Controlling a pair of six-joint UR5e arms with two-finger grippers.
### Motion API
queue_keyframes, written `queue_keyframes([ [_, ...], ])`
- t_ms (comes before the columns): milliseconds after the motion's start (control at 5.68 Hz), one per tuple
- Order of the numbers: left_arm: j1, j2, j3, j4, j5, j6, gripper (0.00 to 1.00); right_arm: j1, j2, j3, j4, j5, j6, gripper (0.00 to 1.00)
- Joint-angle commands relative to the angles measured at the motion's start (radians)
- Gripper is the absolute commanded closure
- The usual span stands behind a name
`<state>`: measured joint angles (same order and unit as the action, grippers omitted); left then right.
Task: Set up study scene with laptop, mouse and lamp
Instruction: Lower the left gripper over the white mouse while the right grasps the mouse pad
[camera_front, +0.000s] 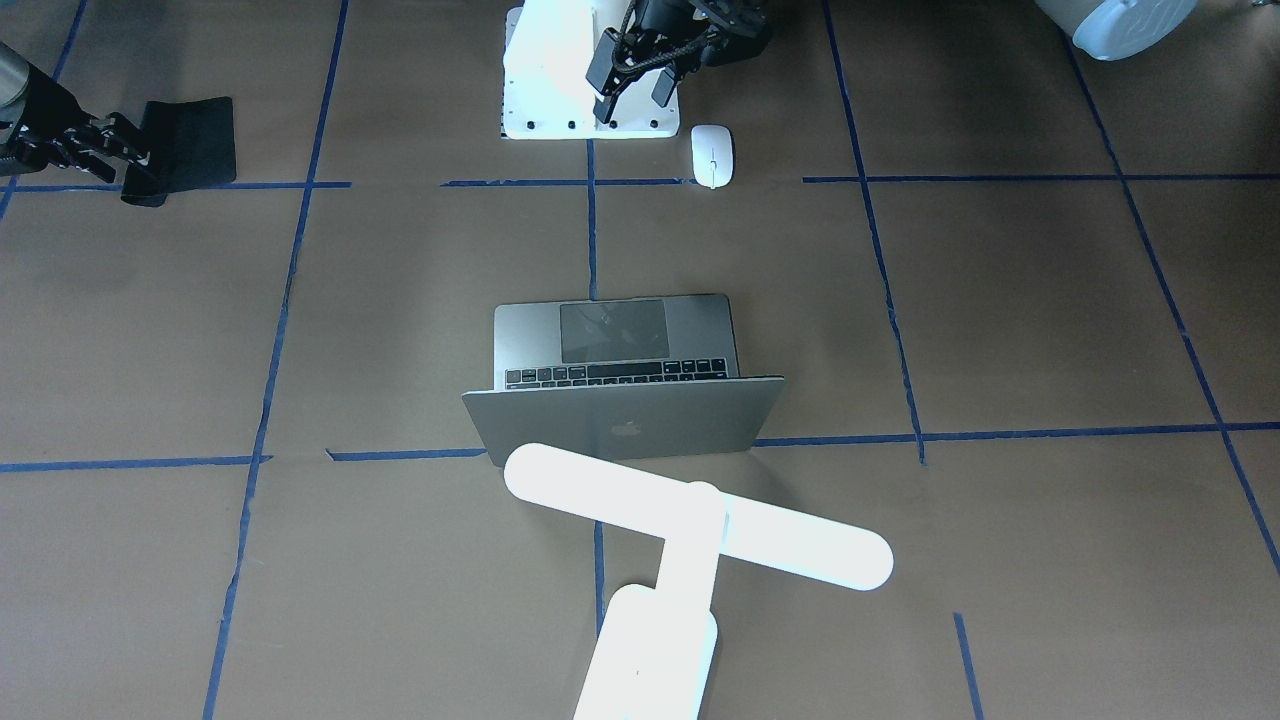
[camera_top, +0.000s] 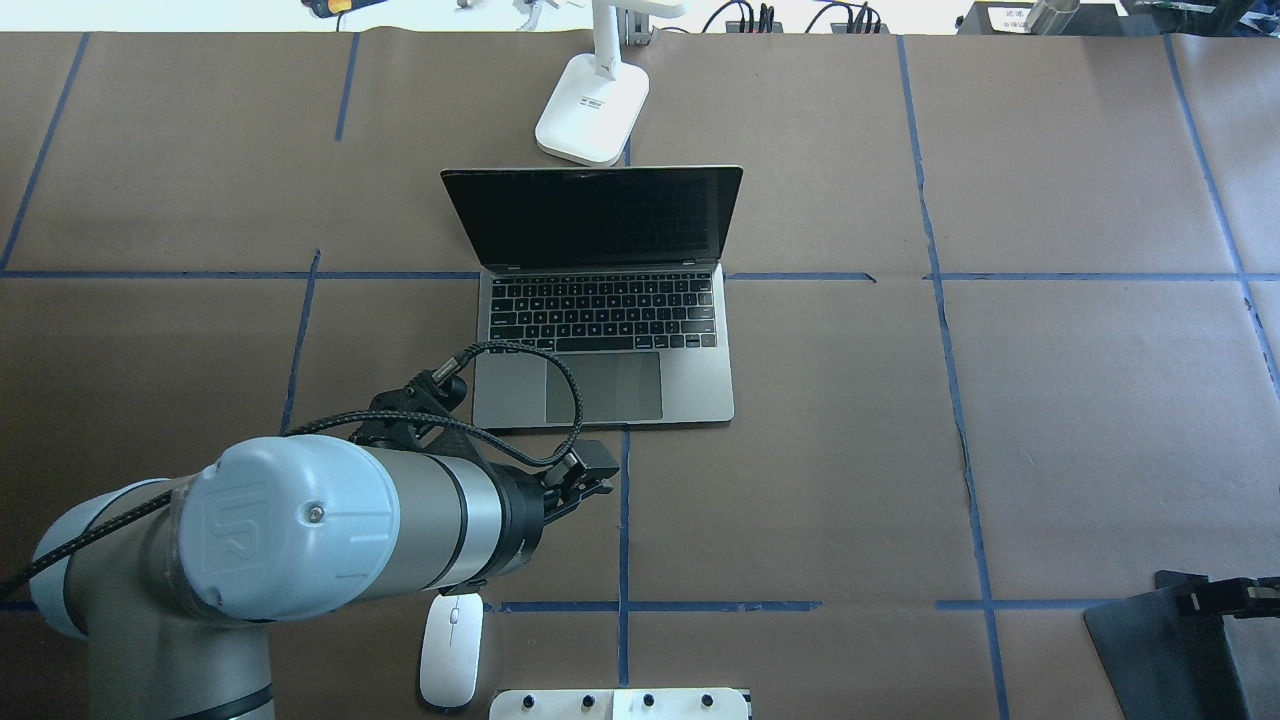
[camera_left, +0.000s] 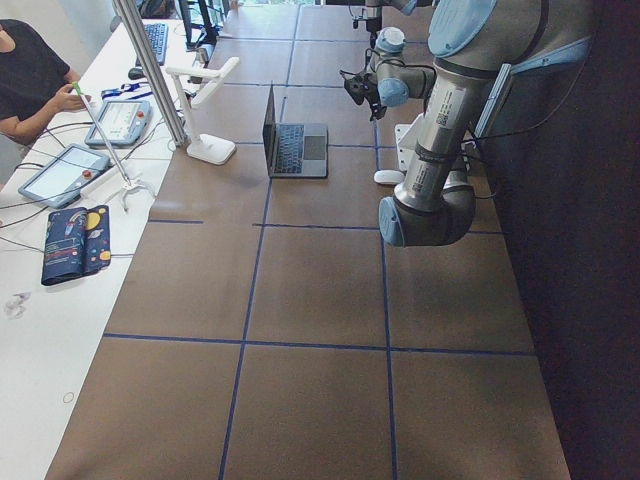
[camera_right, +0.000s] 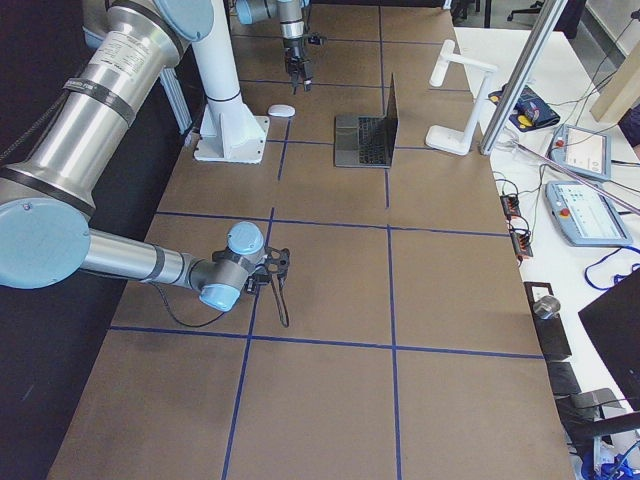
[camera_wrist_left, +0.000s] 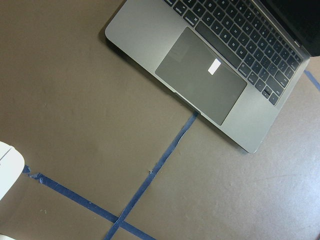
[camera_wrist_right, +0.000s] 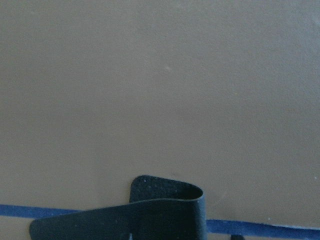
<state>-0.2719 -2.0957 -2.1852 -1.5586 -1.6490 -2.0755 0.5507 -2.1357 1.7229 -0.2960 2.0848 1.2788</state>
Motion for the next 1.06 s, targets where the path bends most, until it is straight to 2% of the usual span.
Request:
queue_keyframes([
  [0,0.000,0.031,-0.051,0.000,0.000,0.000,0.00,-0.002,0.000,-0.009,0.000,0.000,0.001,0.65],
  [176,-0.001,0.034,-0.067,0.000,0.000,0.000,0.00,-0.012,0.003,-0.009,0.000,0.000,-0.001,0.98],
  [528,-0.001,0.034,-0.067,0.000,0.000,0.000,0.00,-0.014,0.010,0.013,0.003,0.001,-0.001,1.00],
  [881,0.008,0.072,-0.067,0.003,0.002,0.003,0.00,0.011,0.081,0.108,0.000,-0.024,0.072,1.00],
])
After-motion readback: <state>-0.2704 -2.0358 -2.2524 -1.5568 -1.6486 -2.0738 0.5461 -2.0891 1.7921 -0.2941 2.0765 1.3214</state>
